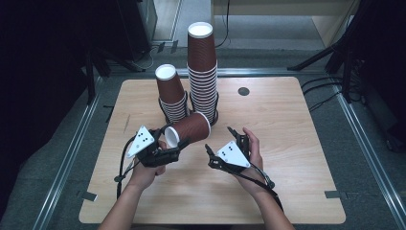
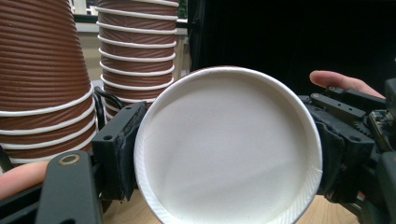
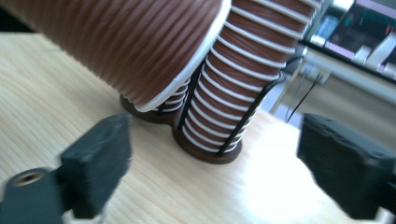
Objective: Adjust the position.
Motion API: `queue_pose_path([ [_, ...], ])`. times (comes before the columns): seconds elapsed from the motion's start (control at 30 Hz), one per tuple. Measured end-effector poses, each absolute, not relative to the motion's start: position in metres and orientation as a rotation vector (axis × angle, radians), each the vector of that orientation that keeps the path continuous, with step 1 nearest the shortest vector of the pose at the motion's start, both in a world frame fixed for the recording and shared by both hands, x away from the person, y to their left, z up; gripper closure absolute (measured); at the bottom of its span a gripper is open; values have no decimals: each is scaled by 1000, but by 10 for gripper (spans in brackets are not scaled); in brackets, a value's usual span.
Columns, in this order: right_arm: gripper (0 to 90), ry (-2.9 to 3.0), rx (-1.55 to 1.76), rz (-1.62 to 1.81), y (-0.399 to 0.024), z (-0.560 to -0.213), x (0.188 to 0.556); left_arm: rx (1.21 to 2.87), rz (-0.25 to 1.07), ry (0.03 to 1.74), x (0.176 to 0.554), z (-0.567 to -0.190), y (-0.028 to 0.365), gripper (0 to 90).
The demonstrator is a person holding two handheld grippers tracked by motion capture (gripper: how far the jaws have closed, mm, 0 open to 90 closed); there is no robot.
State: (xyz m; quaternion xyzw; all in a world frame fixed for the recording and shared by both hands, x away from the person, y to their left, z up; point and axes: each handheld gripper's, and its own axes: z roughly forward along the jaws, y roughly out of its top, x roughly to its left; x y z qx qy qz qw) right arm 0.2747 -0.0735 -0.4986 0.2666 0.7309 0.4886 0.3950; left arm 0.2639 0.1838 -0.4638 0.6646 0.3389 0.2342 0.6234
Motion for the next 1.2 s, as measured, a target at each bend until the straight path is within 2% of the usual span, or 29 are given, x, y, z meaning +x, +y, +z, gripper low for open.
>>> queue_pose_path([
  [0.07, 25, 1859, 735, 1252, -72, -499, 276, 1526, 553, 780, 263, -464, 183, 225],
  [0.2, 5, 1862, 785, 1281, -73, -498, 276, 1514, 570, 781, 262, -462, 184, 226],
  [0.7, 0, 1896, 997, 1457, -71, -498, 272, 1504, 597, 786, 262, -466, 183, 225],
  [1.2, 0, 1832, 1410, 1673, -75, -489, 277, 1445, 613, 786, 261, -469, 185, 224],
])
